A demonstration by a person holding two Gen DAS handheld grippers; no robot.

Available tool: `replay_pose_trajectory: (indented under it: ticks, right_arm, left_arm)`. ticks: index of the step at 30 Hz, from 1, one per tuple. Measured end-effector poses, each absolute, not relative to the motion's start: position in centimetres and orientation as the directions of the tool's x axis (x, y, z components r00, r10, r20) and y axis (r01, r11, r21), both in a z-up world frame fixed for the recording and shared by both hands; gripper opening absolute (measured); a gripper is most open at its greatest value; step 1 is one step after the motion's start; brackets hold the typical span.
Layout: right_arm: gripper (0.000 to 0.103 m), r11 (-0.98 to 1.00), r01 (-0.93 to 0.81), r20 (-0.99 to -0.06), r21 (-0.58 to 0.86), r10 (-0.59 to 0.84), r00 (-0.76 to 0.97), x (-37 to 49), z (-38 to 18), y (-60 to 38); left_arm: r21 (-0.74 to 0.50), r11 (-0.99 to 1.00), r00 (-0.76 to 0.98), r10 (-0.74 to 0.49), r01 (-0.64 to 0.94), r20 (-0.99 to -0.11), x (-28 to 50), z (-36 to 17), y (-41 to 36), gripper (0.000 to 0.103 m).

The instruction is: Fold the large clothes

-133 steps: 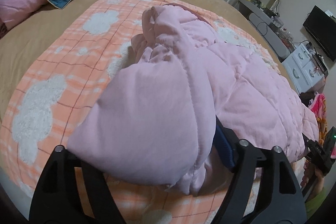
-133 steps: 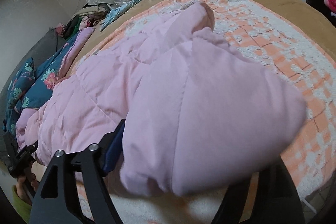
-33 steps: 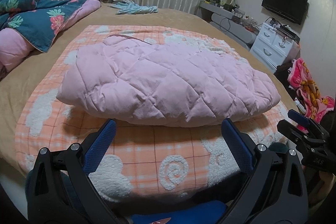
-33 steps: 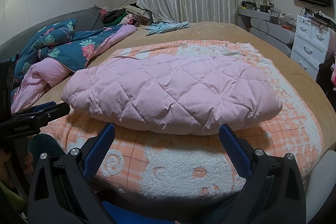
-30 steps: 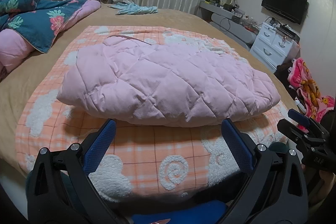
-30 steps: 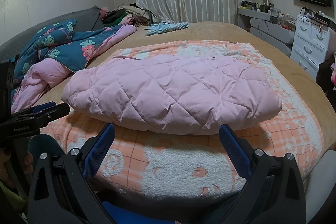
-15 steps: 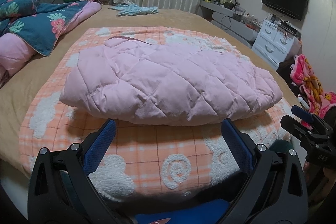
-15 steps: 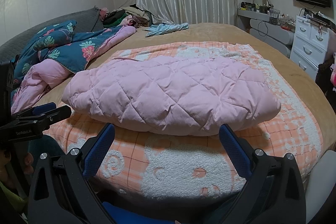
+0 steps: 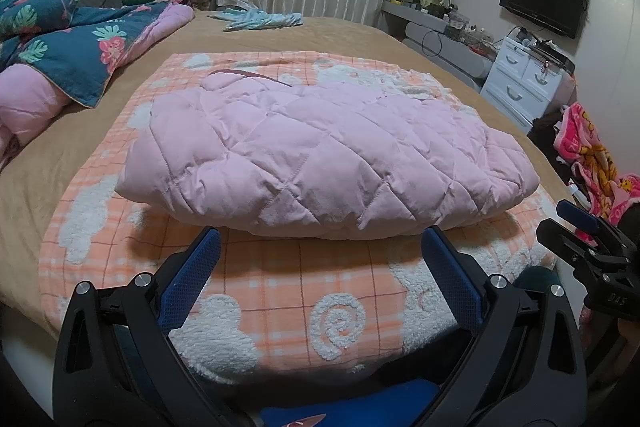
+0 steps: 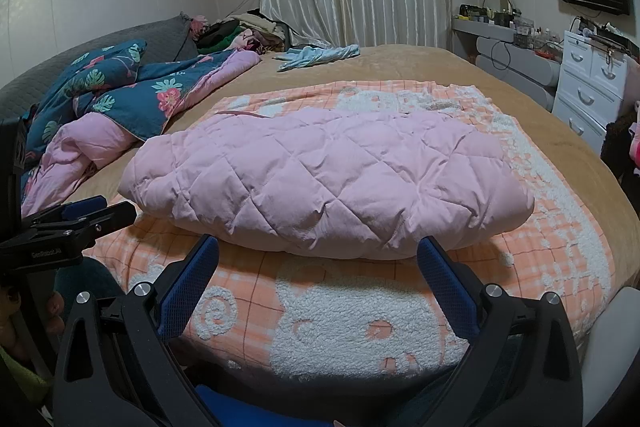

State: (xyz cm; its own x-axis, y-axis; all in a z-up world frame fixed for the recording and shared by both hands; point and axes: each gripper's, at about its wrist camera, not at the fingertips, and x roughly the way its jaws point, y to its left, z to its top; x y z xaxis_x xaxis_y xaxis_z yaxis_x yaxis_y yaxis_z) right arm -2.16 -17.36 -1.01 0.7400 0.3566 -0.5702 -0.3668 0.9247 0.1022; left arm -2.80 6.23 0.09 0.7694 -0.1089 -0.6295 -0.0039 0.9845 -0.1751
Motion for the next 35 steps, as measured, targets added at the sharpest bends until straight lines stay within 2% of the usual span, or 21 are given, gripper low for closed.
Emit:
replay_pose_trajectory:
  ticks: [18,23,27,30,33,35]
  right_arm:
    - [0.099,0.931,-0.350,-0.568,0.102,0.344,0.748,-2.3,-0.1,-17.7]
    - [0.099,0.956,-0.259,-0.549,0.135,0.290,0.784,-1.4,0.4,-20.9]
    - [0.099,0.976,-0.114,-0.540,0.183,0.197,0.819,-0.2,0.6,-26.7]
    - [0.099,0.974,0.104,-0.565,0.203,0.029,0.825,1.6,-0.7,-35.3]
    - [0.099,0.923,0.373,-0.638,0.094,-0.232,0.734,3.5,-4.2,-44.9]
    - [0.099,0.863,0.504,-0.690,0.043,-0.339,0.639,4.3,-7.0,-51.0]
  left_arm:
    - [-0.222,0.974,0.763,-0.177,0.045,-0.622,-2.7,-0.2,6.4,0.094]
    - [-0.245,0.970,0.766,-0.155,-0.004,-0.624,-2.1,-0.4,7.8,0.094]
    - [-0.248,0.964,0.775,-0.084,-0.096,-0.626,-0.8,-0.5,11.2,0.094]
    - [-0.229,0.949,0.767,0.020,-0.217,-0.642,1.0,-0.4,16.0,0.094]
    - [-0.203,0.908,0.738,0.151,-0.367,-0.657,3.1,-0.5,23.4,0.094]
    - [-0.156,0.861,0.688,0.265,-0.485,-0.676,4.6,-1.2,29.0,0.094]
